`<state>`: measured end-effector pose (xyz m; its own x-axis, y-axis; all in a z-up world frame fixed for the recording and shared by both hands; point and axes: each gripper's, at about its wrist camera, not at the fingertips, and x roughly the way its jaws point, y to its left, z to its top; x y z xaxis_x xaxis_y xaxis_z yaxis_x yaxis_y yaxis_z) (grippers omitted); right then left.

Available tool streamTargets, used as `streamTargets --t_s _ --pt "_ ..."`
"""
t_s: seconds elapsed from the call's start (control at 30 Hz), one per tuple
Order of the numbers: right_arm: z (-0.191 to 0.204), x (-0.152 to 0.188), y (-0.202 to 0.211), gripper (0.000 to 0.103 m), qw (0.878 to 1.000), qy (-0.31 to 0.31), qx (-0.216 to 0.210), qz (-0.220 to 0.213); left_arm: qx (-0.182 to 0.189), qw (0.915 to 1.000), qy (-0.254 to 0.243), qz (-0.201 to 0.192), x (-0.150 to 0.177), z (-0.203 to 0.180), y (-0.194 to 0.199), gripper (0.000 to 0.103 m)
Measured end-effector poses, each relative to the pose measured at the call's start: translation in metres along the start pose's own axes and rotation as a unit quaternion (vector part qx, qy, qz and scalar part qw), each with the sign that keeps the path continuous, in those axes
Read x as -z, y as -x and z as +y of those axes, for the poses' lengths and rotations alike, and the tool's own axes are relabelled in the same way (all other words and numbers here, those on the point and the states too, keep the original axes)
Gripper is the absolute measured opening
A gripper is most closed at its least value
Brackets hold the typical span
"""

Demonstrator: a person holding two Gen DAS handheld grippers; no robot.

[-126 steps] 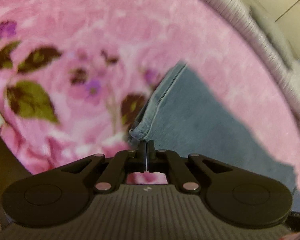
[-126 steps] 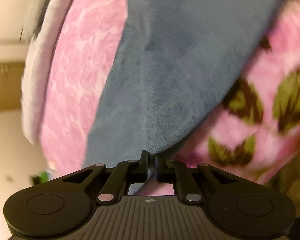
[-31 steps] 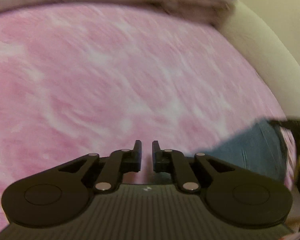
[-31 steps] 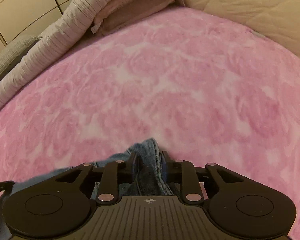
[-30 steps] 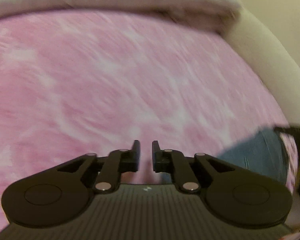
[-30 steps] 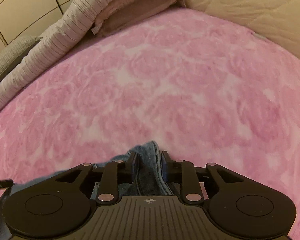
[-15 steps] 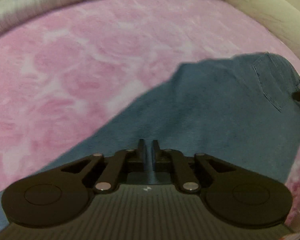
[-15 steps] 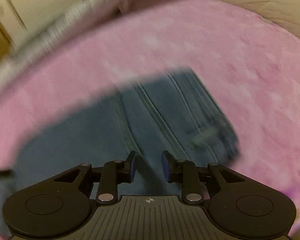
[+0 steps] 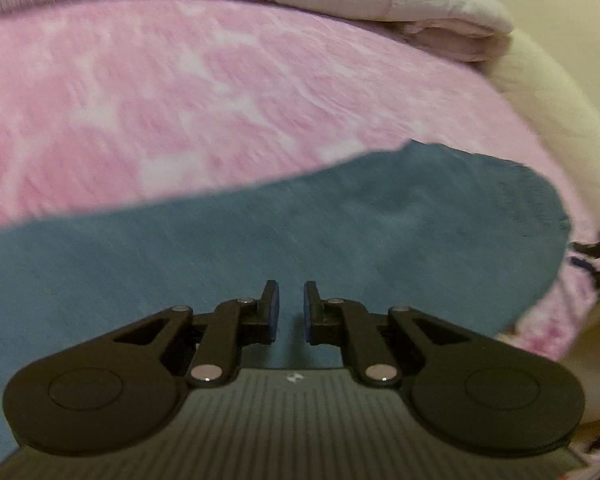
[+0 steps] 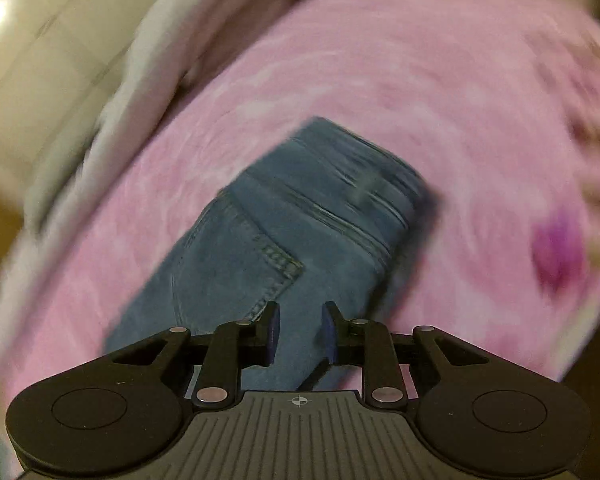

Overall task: Fold clothes
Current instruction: 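Pull the waistband with the right gripper to align the folded jeans, then release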

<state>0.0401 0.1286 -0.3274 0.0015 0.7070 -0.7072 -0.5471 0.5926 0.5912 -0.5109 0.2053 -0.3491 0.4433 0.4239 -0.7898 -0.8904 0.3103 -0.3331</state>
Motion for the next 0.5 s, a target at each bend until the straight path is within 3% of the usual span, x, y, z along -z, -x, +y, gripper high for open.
streamTargets --t_s 0.1,0.27,0.37,0.43,0.5 --pt "-0.03 0.007 -0.001 0.024 0.996 -0.08 -0.035 -0.036 0.029 0.9995 0.007 -0.005 0.019 0.01 -0.007 0.008" --pt "-0.056 0.008 -0.018 0.024 0.988 -0.126 -0.066 -0.053 0.084 0.9955 0.02 -0.039 0.038 0.031 -0.004 0.009" --pt "-0.062 0.011 -0.026 0.024 0.988 -0.109 -0.08 -0.068 0.1 0.9929 0.019 -0.061 0.047 0.041 0.0 0.009" --pt "-0.062 0.014 -0.029 0.007 0.99 -0.079 -0.086 -0.083 0.095 0.9919 0.018 -0.082 0.055 0.049 0.007 0.009" --pt "-0.054 0.017 -0.024 0.004 0.991 -0.035 -0.079 -0.106 0.091 0.9904 0.016 -0.103 0.063 0.056 0.014 0.009"
